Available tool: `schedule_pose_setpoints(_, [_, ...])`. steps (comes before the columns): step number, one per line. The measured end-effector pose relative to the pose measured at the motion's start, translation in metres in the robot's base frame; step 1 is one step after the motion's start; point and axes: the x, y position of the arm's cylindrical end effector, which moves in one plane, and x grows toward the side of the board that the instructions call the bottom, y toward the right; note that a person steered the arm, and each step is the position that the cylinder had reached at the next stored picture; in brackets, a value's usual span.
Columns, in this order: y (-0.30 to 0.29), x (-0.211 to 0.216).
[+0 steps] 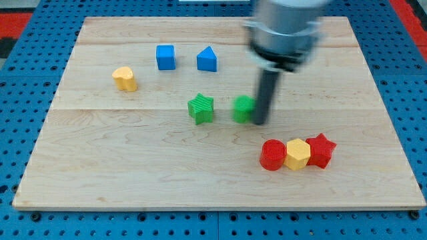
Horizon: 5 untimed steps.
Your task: Push the green circle into the green star
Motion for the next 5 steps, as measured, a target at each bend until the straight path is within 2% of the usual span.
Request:
schedule_pose_setpoints(1, [-0.002, -0.005])
schedule_pose_setpoints(3, [0.074, -0.01])
schedule_pose_setpoints(4, [0.152, 0.0])
schedule_pose_setpoints(5, [0.183, 0.076])
